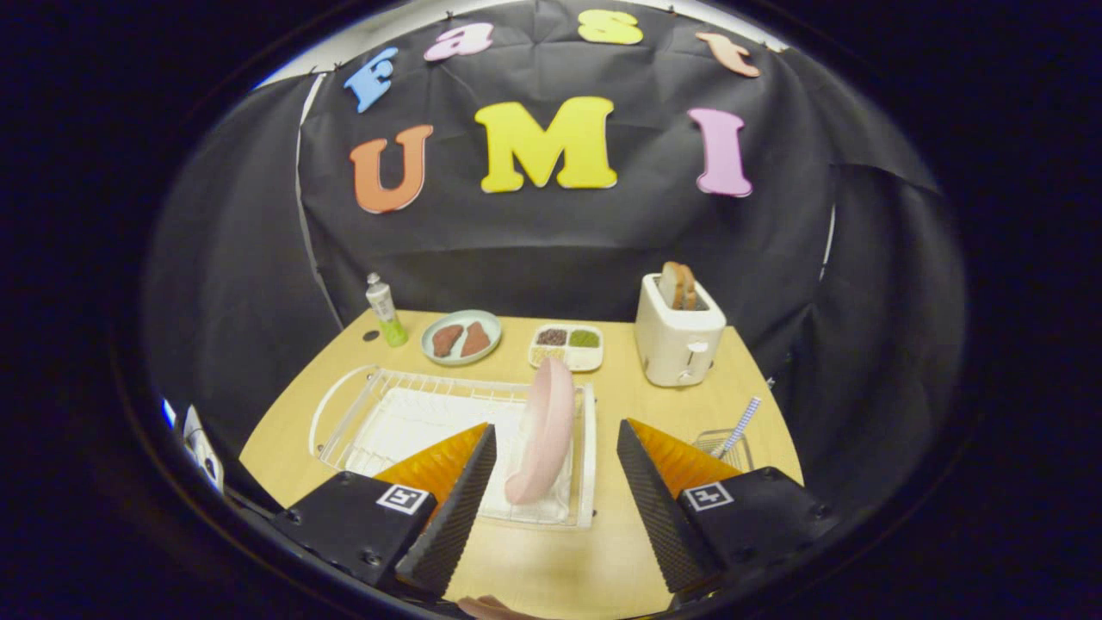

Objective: Take the plate from the dish rack, then take the spoon from the basket and place it into the plate.

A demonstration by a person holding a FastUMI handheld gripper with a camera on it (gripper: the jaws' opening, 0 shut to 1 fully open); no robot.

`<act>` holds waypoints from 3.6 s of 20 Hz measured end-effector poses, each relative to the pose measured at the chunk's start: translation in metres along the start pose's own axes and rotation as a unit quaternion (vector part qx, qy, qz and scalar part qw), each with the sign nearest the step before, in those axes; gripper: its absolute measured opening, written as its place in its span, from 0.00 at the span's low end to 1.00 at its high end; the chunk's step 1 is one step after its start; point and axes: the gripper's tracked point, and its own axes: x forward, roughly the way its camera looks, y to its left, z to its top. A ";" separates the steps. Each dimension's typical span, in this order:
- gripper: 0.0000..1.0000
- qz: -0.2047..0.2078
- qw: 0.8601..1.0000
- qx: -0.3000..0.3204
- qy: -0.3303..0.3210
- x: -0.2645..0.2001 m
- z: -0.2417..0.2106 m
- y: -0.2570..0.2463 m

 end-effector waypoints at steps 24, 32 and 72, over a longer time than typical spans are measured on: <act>0.13 -0.266 0.935 -0.093 0.215 0.068 0.011 -0.004; 0.13 -0.334 0.924 -0.087 0.165 0.048 0.019 -0.001; 0.23 0.109 0.977 0.133 0.124 0.015 -0.295 0.034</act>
